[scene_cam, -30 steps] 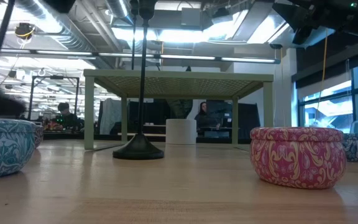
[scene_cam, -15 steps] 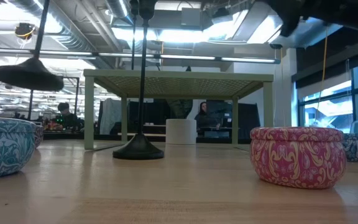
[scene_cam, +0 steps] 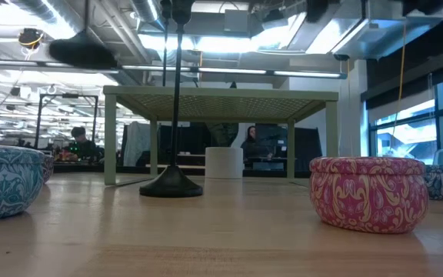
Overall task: Pick & Place candle stick holders
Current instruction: Put the black candle holder on the shelf
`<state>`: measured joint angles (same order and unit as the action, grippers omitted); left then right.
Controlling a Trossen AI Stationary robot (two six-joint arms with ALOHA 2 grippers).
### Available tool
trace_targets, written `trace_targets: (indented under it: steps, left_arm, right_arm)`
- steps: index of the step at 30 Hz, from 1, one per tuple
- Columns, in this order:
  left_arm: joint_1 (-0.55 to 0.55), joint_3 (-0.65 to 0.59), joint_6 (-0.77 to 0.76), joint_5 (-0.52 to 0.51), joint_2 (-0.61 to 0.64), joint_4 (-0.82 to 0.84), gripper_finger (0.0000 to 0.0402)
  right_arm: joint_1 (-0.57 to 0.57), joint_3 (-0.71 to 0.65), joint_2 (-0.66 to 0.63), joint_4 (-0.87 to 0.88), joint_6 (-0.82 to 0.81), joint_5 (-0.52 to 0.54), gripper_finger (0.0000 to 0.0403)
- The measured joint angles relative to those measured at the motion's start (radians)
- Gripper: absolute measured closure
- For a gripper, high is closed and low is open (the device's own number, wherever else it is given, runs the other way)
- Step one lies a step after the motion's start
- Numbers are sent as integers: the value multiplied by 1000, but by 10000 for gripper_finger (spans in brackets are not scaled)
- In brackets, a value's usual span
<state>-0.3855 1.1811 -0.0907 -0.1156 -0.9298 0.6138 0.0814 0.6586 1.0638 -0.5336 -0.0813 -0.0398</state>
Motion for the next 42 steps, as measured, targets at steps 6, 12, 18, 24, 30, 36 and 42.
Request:
trace_targets:
  steps: [6,12,18,24,30,36,42]
  left_arm:
    - [0,66,42,-43,-23,32,282]
    - [1,92,45,-131,-52,82,285]
    - [1,92,97,-163,-81,44,278]
    - [1,92,175,-249,-106,-65,283]
    - [1,92,192,-315,-120,-112,279]
    - [2,92,193,-343,-162,-181,283]
    - [2,92,193,-443,-202,-198,280]
  right_arm:
    - [0,132,111,56,55,-24,213]
    - [-2,255,248,93,70,-24,213]
    - [-2,356,370,90,71,-24,213]
    - [-2,437,476,90,115,-24,213]
    - [-2,517,567,89,165,-24,213]
    - [-2,584,647,90,206,-24,213]
    - [-2,598,672,98,216,-24,215]
